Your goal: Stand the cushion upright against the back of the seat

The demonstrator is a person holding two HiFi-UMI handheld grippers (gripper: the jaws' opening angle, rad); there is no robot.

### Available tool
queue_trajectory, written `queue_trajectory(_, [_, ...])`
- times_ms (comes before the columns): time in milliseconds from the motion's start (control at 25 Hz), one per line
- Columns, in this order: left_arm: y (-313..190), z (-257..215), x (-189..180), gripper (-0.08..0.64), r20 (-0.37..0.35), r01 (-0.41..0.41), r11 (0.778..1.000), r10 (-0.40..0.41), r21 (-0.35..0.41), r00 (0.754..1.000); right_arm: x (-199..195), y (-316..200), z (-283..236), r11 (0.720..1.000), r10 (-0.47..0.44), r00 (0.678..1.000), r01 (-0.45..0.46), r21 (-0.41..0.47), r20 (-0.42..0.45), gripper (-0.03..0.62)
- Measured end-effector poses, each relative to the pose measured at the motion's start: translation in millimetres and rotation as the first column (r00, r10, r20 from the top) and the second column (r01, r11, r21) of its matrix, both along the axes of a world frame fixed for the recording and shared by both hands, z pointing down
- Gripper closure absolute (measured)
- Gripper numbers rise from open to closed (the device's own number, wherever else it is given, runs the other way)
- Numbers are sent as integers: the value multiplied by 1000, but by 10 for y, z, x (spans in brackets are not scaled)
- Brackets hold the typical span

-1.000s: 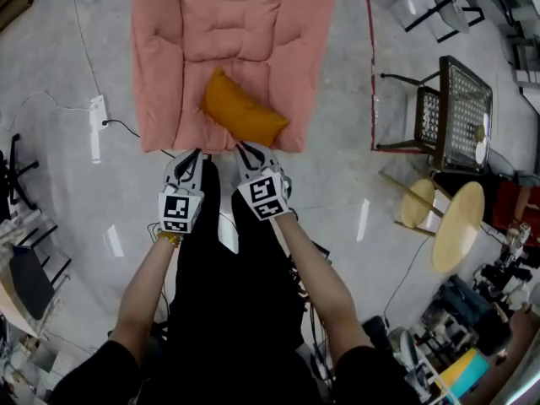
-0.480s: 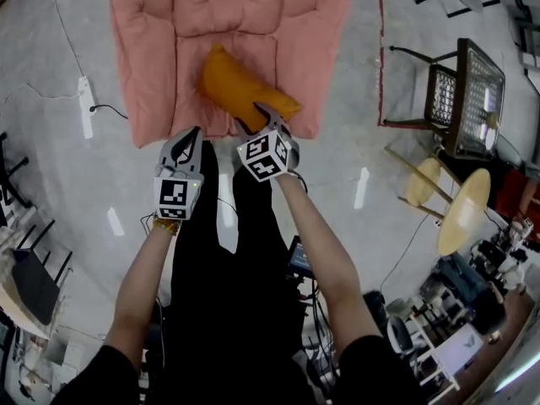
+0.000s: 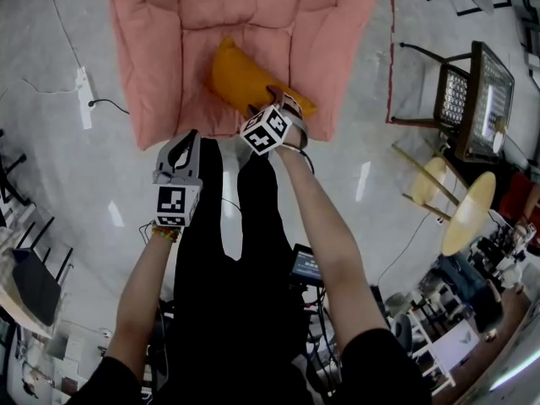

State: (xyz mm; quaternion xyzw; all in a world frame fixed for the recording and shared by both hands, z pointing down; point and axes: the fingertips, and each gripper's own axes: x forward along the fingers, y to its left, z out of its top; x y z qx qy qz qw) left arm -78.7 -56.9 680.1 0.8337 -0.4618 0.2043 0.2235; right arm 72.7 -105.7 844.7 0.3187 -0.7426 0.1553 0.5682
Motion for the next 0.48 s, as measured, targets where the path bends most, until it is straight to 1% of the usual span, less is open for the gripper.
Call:
queue_trajectory(160, [80, 104, -105, 548, -4, 10, 1000, -10, -27, 1000, 52, 10, 203, 998, 29, 999, -31, -45, -44, 313])
queue_trajectory(280, [97, 149, -136, 548, -10, 16, 999, -16, -37, 1000, 62, 29, 286, 998, 21, 998, -24, -59, -62, 318])
queue_trajectory(480, [88, 152, -147, 548, -17, 22, 999, -22, -39, 1000, 85, 71, 372, 994, -9, 994, -2, -106, -104, 371])
